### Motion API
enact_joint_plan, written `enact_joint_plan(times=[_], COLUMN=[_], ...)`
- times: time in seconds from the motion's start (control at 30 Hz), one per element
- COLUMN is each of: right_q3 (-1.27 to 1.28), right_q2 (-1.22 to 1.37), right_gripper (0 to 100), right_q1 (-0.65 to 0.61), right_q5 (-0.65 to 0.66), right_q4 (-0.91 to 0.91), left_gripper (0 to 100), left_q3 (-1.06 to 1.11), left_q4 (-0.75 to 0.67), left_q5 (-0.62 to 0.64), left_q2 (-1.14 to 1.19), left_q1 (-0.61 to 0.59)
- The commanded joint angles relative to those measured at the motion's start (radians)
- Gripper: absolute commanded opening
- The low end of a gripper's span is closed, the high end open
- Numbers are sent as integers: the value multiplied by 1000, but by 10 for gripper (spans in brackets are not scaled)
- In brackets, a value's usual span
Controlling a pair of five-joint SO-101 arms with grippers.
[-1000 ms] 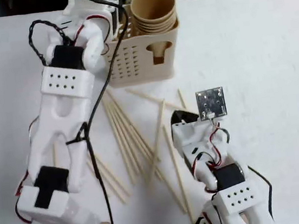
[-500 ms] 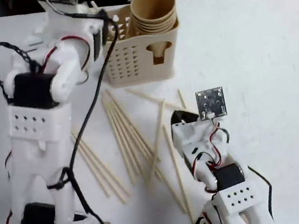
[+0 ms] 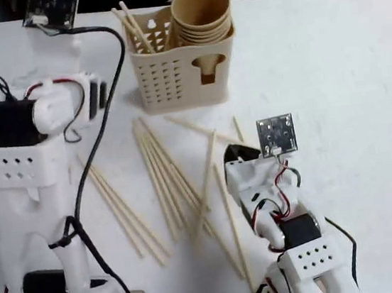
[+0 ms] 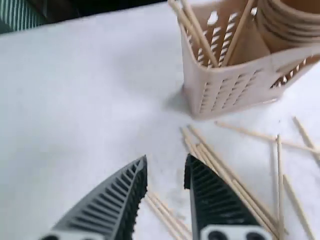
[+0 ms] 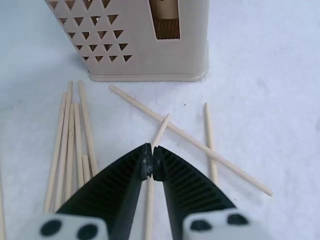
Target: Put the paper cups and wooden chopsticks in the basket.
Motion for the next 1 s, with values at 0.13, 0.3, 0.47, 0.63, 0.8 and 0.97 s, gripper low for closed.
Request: enact_joint_plan(times=[0.13,0.3,0.47,0.63,0.8,0.97], right_q3=[-3,-3,-3,-3,-3,-3], right_q2=[-13,-13,-13,-13,-13,-13], right_gripper=[18,18,18,18,18,18], right_q1=[12,12,10,10,10,10], right_q5=[0,0,0,0,0,0], right_q4=[-18,-18,-18,-18,-18,-18], left_gripper=[259,264,261,260,260,260], left_q3=[-34,107,264,413,591,792], left_q4=[140,140,97,25,-80,-221], left_q5=[52,18,21,23,18,23], left_q2=[-45,-47,-47,-47,-48,-166], left_q1=[-137,-176,-216,-252,-252,-251])
